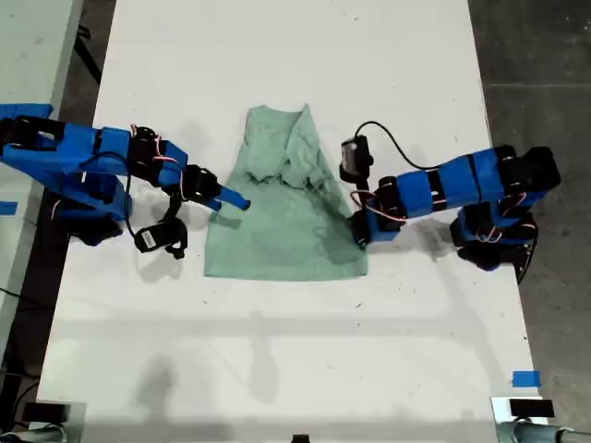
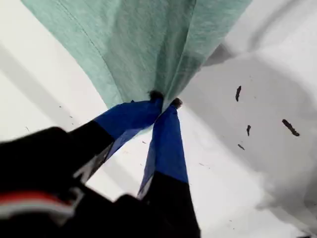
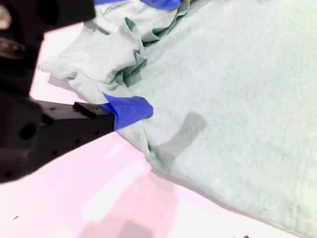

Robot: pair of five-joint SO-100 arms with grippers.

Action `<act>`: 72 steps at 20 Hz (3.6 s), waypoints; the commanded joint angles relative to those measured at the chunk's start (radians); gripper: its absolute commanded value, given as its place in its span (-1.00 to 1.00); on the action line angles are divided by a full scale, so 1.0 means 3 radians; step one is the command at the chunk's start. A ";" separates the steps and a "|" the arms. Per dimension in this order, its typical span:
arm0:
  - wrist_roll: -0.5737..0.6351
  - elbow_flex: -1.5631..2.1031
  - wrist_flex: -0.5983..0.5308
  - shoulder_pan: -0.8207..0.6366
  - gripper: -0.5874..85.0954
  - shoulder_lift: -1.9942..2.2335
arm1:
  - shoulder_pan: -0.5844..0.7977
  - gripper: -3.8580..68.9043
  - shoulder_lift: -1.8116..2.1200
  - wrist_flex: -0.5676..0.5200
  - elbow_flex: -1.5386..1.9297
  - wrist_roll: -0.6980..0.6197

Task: Fold tshirt

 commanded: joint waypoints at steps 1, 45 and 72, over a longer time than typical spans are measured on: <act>0.0026 -0.0026 -0.0066 0.0015 -0.28 0.0066 | -0.0005 -0.93 0.0291 0.0266 -0.0435 -0.0066; -0.1263 -0.0205 -0.0143 0.0972 -0.98 -0.1115 | 0.0624 -0.17 -0.0348 0.1682 -0.2470 -0.0762; -0.1503 -0.0077 0.1698 0.0649 -0.38 0.1641 | 0.0511 -0.18 -0.0343 0.1508 -0.2245 -0.0644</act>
